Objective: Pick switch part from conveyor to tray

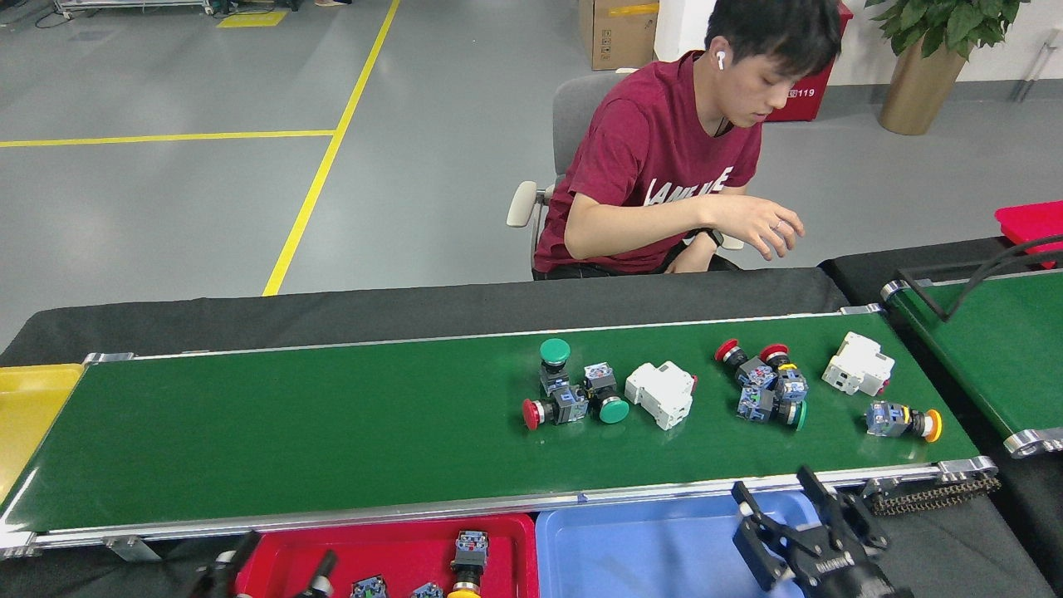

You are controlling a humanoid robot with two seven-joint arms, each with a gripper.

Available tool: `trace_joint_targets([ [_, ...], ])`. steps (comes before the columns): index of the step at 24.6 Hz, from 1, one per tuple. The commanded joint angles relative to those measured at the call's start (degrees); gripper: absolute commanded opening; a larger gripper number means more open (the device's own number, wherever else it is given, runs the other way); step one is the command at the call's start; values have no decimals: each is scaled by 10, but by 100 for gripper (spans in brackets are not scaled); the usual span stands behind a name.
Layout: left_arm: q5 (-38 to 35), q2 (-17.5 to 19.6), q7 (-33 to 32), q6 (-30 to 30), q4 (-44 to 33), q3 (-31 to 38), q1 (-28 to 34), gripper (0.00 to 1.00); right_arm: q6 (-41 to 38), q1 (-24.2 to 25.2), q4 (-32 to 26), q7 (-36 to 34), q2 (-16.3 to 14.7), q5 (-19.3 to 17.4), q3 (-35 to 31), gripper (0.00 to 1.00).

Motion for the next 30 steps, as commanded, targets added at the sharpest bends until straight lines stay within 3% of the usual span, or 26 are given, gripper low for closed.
trace_joint_targets([
  [1,1,8,3,35,-8,18,1,100,11,-4,-11,-10,5,-2,1,91],
  [5,0,9,3,35,-8,8,-4,100,52,-56,-4,10,20,9,48,91],
  [9,0,12,2,33,-7,-14,-8,100,151,-173,39,49,23,42,137,92],
  [12,0,29,-2,33,-7,-69,-32,100,168,-249,115,72,60,51,206,92],
  [15,0,51,-2,31,-7,-145,-54,100,176,-287,196,73,99,99,245,92],
  [19,-1,115,-3,-42,-1,-236,-104,100,177,-354,303,72,150,116,246,93],
  [23,-4,123,-17,-62,79,-297,-211,100,176,-416,398,67,180,112,241,91],
  [25,-4,124,-19,-63,130,-321,-254,100,169,-418,410,58,180,109,238,76],
  [27,-5,124,-19,-62,178,-341,-284,100,157,-421,411,47,174,106,238,52],
  [28,-5,123,-19,-62,193,-348,-295,100,139,-423,411,43,173,100,237,44],
  [29,-5,123,-19,-61,211,-356,-311,100,108,-424,411,36,172,93,232,13],
  [30,-5,123,-19,-61,224,-357,-319,100,98,-424,412,31,172,93,229,2],
])
